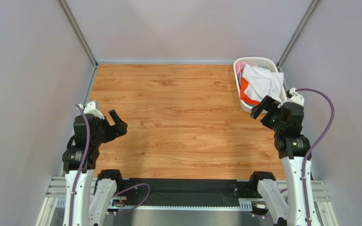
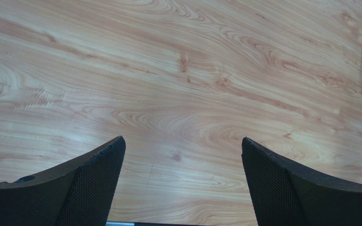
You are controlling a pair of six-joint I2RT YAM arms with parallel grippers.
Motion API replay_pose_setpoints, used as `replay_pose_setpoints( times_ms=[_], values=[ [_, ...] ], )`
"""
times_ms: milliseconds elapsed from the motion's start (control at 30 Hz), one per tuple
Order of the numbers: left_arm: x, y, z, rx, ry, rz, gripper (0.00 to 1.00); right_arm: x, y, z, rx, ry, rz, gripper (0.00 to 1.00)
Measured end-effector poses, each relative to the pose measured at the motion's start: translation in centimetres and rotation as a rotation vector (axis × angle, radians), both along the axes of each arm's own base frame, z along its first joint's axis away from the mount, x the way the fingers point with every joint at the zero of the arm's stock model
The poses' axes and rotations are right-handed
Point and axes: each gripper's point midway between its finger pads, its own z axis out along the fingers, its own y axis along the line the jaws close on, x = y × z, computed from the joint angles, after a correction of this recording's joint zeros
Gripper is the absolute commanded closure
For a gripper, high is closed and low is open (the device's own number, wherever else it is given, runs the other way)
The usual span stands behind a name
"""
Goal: Fold and stack the t-shirts
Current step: Grab the tshirt from the pile
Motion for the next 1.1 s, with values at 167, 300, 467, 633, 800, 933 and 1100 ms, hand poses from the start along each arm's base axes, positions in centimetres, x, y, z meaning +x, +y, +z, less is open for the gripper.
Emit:
replay_pose_setpoints(
  times_ms=[167,300,467,633,800,933,1100],
  values=[
    [0.1,0.1,-0.1,0.003,0.005,0.007,0.00,0.1,0.1,0.2,0.000,-0.010,0.008,0.00],
    [0.1,0.2,-0.1,-0.003,0.004,0.022,0.00,1.0,0.1,-0.1,0.002,0.001,0.010,0.00],
    [0.0,0.2,0.1,-0.024,-0.002,0.039,0.00,3.6,-1.3,-0.7,-0.028,0.079,-0.047,0.00],
    [-0.2,0.3,0.5,-0.025,-0.027,0.052,0.00,10.6,-3.9,-2.4,-0.054,0.203,-0.107,0.02],
    [-0.7,0.7,0.3,-0.015,-0.027,0.071,0.00,17.0,-7.5,-7.6,-0.071,0.375,-0.167,0.09],
    [-0.9,0.8,-0.1,-0.010,-0.011,0.080,0.00,19.7,-9.3,-12.0,-0.086,0.496,-0.167,0.33],
    [-0.9,0.9,-0.2,-0.006,-0.008,0.085,0.00,19.0,-9.1,-13.5,-0.093,0.567,-0.143,0.79]
  ],
)
